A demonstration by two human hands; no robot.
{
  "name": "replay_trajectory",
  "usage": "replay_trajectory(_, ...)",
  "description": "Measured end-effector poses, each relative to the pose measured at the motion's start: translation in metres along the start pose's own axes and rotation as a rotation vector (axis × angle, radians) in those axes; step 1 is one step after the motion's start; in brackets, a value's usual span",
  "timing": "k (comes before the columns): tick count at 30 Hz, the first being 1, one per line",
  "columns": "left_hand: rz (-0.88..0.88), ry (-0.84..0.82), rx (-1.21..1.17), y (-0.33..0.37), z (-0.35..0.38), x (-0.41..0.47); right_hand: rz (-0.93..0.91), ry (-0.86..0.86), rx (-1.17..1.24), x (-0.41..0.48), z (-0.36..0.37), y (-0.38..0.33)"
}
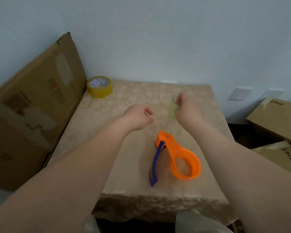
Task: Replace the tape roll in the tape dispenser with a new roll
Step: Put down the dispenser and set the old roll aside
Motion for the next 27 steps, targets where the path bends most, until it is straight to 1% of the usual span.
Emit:
replay_trajectory(2, -0.007, -0.019, 0.04, -0.002, 0.004, 0.015, -0.012, -0.032, -0.135, 0.013, 0.001, 0.008)
replay_trajectory(6, -0.017, -0.046, 0.061, -0.003, 0.015, 0.041, 0.061, -0.108, -0.308, 0.039, 0.006, 0.029)
replay_trajectory(12, -0.009, -0.06, 0.091, 0.001, 0.023, 0.083, 0.058, -0.12, -0.423, 0.086, 0.012, 0.051)
replay_trajectory(17, -0.015, -0.067, 0.116, -0.001, 0.028, 0.106, 0.042, -0.174, -0.638, 0.113, 0.018, 0.067)
replay_trajectory(21, -0.025, -0.07, 0.106, -0.003, 0.03, 0.113, 0.156, -0.266, -0.585, 0.116, 0.027, 0.102)
replay_trajectory(25, -0.024, -0.059, 0.127, -0.004, 0.027, 0.115, 0.16, -0.278, -0.649, 0.116, 0.03, 0.105)
replay_trajectory(27, -0.026, -0.051, 0.128, -0.006, 0.024, 0.115, 0.121, -0.263, -0.64, 0.115, 0.03, 0.093)
Point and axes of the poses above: each hand's wrist, its own x-axis towards the middle knuckle, its own z-axis out of the palm, y = z × x, the point moved 8 cm from there along x, towards the middle knuckle, and after that the axes turned 12 degrees about x, right-handed, at the moved point
